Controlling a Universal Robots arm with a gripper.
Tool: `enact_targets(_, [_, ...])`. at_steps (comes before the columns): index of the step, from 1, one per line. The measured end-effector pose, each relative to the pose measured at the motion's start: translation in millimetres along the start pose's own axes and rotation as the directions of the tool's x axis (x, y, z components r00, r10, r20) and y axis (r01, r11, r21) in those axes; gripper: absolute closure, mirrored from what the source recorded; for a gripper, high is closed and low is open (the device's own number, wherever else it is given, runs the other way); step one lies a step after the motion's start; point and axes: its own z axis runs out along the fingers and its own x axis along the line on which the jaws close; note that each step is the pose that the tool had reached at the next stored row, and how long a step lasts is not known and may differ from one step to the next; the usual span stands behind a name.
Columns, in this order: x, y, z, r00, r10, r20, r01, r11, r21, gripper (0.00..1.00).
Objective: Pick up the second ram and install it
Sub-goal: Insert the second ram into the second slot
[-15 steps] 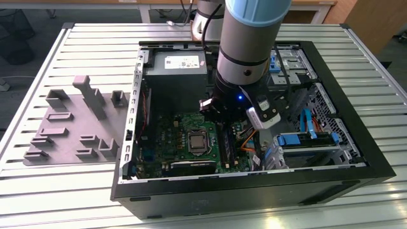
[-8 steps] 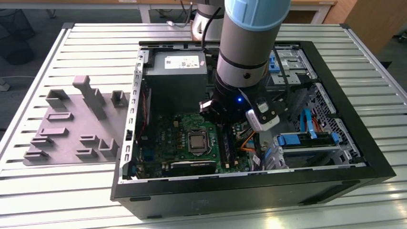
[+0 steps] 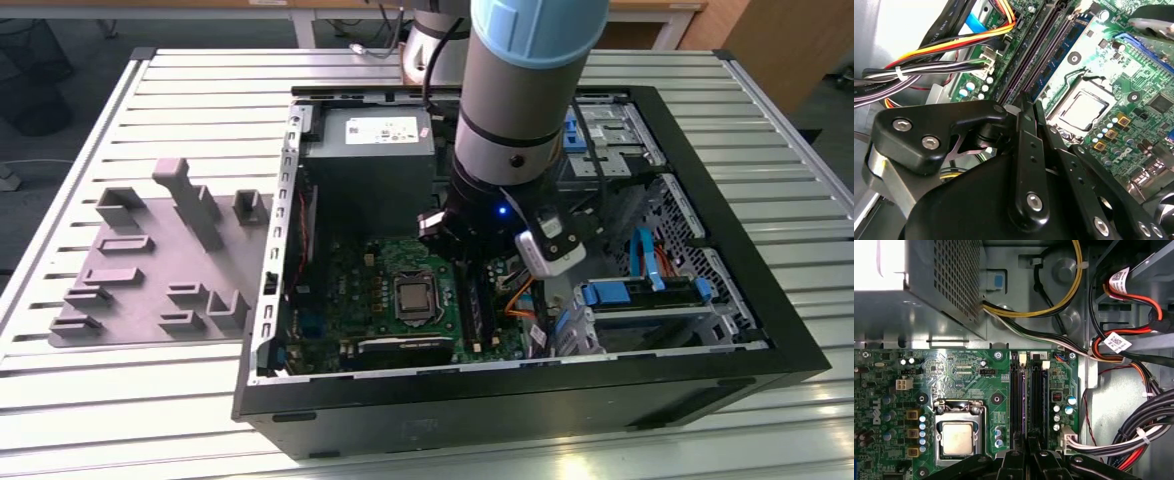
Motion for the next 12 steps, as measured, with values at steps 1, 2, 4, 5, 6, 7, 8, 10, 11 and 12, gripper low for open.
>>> enact_targets(1, [0.0, 0.0, 0.4, 1.0000, 0.000, -0.0001, 0.000, 1.0000, 0.0002, 0.86])
enact_targets(2, [0.0, 0.0, 0.8, 1.0000, 0.000, -0.0001, 0.000, 1.0000, 0.0001, 0.86])
enact_targets(4, [0.0, 0.0, 1.7, 1.0000, 0.000, -0.0001, 0.000, 1.0000, 0.0002, 0.86])
enact_targets(5, [0.0, 0.0, 2.2, 1.0000, 0.000, -0.0001, 0.000, 1.0000, 0.0001, 0.86])
enact_targets(6, [0.1, 0.0, 2.7, 1.0000, 0.000, -0.0001, 0.000, 1.0000, 0.0001, 0.86])
enact_targets(7, [0.1, -0.1, 3.2, 1.0000, 0.000, -0.0001, 0.000, 1.0000, 0.0002, 0.86])
enact_targets(8, [0.1, -0.1, 3.6, 1.0000, 0.000, -0.0001, 0.000, 1.0000, 0.0002, 0.86])
enact_targets(10, [0.1, -0.1, 3.8, 1.0000, 0.000, -0.0002, 0.000, 1.0000, 0.0005, 0.86])
enact_targets(11, [0.1, -0.1, 3.8, 1.0000, 0.000, -0.0002, 0.000, 1.0000, 0.0004, 0.86])
enact_targets(12, [0.2, -0.1, 3.9, 1.0000, 0.000, -0.0001, 0.000, 1.0000, 0.0003, 0.86])
